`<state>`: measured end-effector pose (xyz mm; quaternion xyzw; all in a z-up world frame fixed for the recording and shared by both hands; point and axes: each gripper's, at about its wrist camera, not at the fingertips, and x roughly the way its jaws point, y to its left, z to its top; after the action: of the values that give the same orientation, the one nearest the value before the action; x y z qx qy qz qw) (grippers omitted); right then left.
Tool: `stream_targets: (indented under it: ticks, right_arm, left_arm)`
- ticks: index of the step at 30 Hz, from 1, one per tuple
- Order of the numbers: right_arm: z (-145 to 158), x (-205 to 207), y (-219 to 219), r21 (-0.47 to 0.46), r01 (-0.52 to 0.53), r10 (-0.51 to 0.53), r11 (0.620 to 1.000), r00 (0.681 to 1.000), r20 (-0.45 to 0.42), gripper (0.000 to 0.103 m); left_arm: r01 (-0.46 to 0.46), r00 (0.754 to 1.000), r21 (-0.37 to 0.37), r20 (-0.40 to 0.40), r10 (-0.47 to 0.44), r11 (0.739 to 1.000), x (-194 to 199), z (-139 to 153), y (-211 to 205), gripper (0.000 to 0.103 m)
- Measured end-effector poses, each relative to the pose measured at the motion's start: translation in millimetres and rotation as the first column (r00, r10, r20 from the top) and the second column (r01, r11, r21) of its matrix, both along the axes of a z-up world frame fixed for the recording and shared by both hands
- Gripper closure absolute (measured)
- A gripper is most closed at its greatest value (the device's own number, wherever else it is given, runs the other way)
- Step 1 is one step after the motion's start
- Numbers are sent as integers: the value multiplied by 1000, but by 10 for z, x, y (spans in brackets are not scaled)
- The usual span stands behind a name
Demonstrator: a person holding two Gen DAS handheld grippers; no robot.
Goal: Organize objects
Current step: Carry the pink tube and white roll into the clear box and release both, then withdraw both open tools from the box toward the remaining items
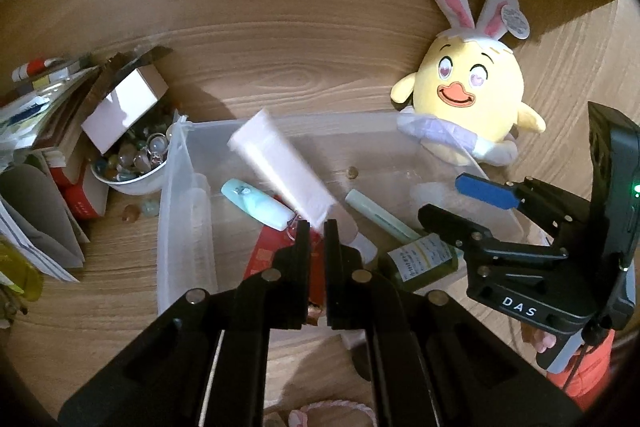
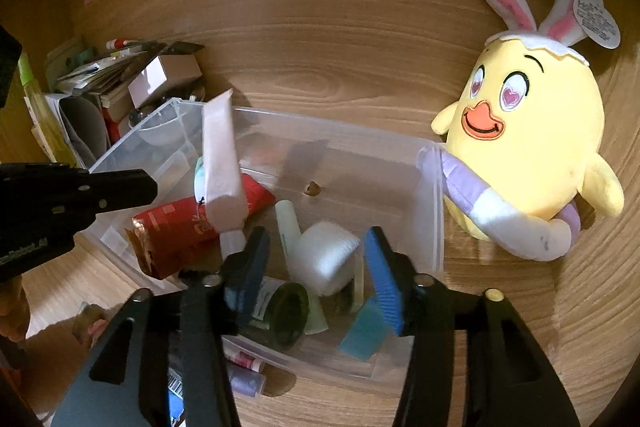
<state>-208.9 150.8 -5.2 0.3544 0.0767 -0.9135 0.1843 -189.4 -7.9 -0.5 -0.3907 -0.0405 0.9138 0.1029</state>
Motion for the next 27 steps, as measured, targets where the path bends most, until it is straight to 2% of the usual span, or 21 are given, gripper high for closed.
stream_targets:
  ticks: [3, 5, 10, 11, 12, 14, 16, 22, 27]
  right_arm:
    - [40, 30, 12, -12, -2, 2, 1000, 1000, -7, 41]
    - [75, 60, 27, -24, -4, 4, 1000, 1000, -10, 39]
    - [160, 149, 39, -34, -1, 0, 999, 1000, -18, 38]
    - [179, 181, 40, -38, -1, 1, 999, 1000, -21, 37]
    - [193, 208, 44, -40, -2, 1, 999, 1000, -25, 35]
    - [230, 289, 48, -43, 2, -4, 999, 999, -42, 26]
    - [262, 379, 49, -36, 5, -8, 999, 998, -59, 25]
    - [337, 643, 38, -86, -30, 25, 996, 998, -54, 25]
    - [341, 870, 2, -73, -23, 17, 997, 997, -74, 23]
  left_arm:
    - [3, 1000, -5, -5, -3, 1000, 59, 42, 2, 96]
    - [3, 1000, -12, -13, -3, 1000, 110, 72, 1, 92]
    - [-17, 999, -32, -46, 16, 999, 289, 162, -21, 65]
    - [-19, 998, -36, -56, 17, 999, 335, 183, -21, 62]
    - [-21, 998, -41, -65, 19, 999, 378, 204, -22, 58]
    - [-34, 996, -56, -86, 29, 998, 477, 244, -36, 49]
    - [-43, 994, -64, -101, 36, 997, 540, 272, -39, 39]
    - [-56, 992, -71, -118, 47, 996, 753, 304, -102, 30]
    - [-44, 995, -64, -93, 38, 997, 922, 216, -182, 24]
